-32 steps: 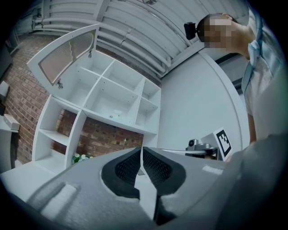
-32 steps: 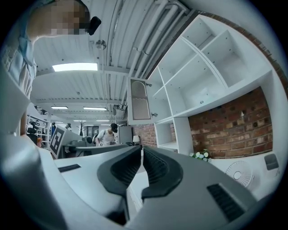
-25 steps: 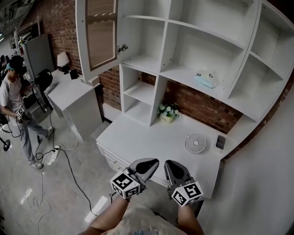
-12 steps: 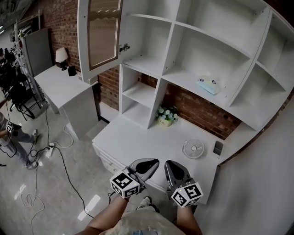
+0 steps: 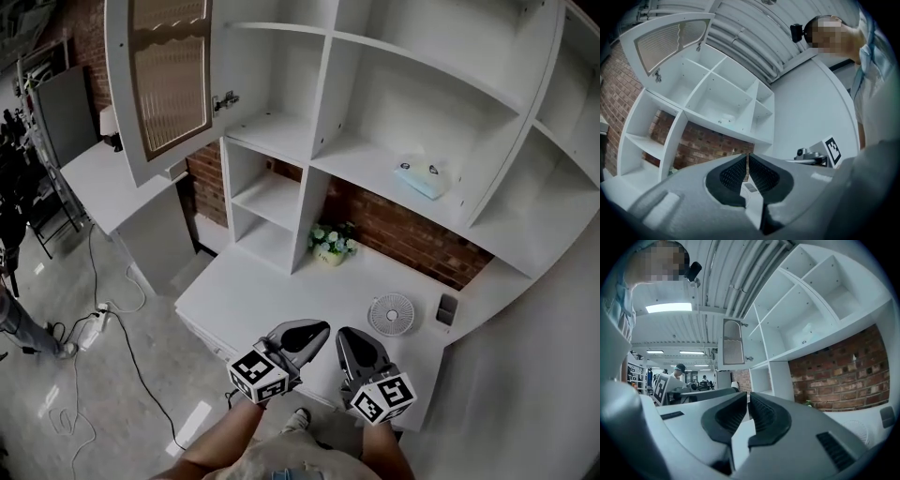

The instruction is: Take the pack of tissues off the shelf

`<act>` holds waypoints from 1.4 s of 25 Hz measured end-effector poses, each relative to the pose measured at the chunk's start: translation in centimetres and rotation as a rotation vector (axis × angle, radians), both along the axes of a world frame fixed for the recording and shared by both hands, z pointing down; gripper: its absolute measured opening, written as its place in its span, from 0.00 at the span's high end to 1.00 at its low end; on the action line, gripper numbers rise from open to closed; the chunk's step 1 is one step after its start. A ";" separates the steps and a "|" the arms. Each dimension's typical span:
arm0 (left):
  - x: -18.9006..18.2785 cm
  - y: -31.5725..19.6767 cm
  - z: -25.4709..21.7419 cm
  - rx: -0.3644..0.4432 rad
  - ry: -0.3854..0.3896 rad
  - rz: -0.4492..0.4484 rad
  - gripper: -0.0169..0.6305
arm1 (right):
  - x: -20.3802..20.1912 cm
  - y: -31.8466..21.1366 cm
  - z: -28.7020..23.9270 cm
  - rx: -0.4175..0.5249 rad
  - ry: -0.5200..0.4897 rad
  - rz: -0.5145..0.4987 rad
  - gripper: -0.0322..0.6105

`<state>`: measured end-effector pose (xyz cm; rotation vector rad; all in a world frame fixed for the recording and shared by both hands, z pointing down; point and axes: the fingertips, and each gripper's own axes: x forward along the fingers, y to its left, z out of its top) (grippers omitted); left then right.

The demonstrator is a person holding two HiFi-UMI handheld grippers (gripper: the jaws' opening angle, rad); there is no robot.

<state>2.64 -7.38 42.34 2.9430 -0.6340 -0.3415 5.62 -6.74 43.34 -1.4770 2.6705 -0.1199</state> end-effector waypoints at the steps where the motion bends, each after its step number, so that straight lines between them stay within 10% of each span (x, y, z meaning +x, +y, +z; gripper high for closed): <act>1: 0.5 -0.6 0.1 0.001 -0.002 0.009 0.94 | 0.5 -0.6 0.0 0.005 -0.001 0.002 0.92; 35: 8.8 -13.9 -1.4 0.017 -0.023 0.243 0.94 | 7.7 -13.1 -2.1 0.018 -0.017 0.202 0.92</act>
